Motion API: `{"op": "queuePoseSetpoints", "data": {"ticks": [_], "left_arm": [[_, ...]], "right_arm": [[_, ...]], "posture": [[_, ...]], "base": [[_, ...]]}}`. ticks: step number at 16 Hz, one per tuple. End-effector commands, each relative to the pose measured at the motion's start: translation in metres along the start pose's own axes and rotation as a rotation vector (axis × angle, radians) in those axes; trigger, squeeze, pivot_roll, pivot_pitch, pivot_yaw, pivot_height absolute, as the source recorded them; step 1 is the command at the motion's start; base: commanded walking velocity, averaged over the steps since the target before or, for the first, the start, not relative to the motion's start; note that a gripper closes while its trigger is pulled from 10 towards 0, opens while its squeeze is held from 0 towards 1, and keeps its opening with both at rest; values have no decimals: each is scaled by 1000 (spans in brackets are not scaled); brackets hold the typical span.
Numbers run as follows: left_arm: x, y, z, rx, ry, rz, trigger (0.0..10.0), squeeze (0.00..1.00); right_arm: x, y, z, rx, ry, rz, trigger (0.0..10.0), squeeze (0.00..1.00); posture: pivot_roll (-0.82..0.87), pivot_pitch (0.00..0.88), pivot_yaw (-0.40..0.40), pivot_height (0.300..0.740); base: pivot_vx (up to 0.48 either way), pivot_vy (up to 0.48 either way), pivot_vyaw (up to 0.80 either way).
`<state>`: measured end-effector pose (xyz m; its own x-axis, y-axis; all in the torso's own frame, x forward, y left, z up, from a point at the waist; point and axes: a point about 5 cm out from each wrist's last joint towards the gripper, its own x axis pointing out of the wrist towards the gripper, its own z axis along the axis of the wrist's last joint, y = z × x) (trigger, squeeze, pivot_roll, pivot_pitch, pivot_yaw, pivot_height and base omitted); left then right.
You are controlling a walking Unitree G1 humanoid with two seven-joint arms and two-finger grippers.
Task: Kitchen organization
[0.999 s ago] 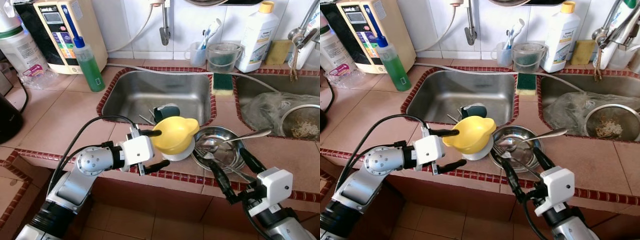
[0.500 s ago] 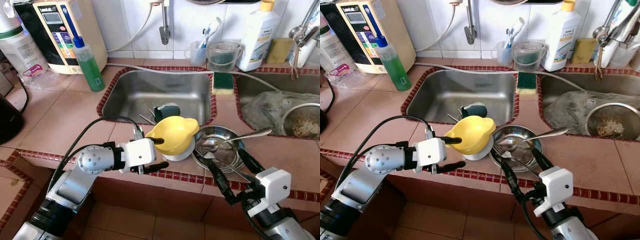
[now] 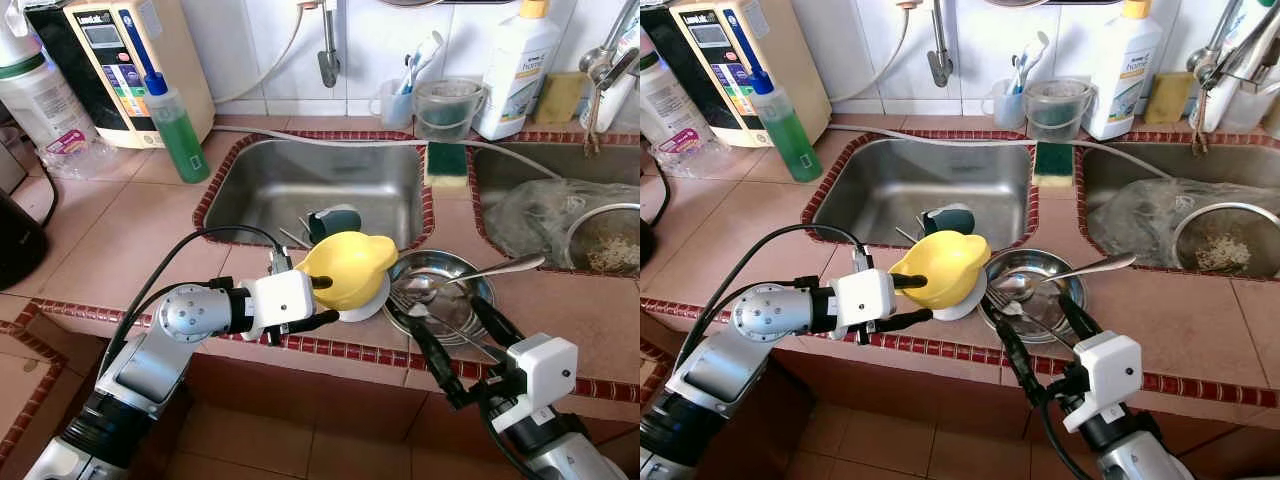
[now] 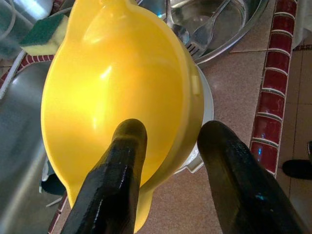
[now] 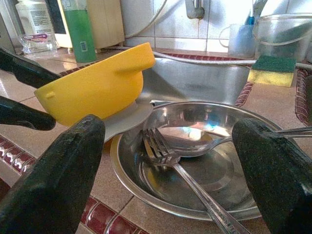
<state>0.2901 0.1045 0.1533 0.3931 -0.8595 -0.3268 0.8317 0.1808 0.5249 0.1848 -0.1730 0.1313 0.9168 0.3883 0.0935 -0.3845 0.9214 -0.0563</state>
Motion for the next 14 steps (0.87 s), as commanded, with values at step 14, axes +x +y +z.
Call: {"op": "queuePoseSetpoints", "data": {"ticks": [14], "left_arm": [[-1,6,3,5,2,20,0,0]], "right_arm": [[6,-1,11,-11,-36,15,10000,0]], "posture": [[-298,126,132,740]], "base": [[0,0,0]]}}
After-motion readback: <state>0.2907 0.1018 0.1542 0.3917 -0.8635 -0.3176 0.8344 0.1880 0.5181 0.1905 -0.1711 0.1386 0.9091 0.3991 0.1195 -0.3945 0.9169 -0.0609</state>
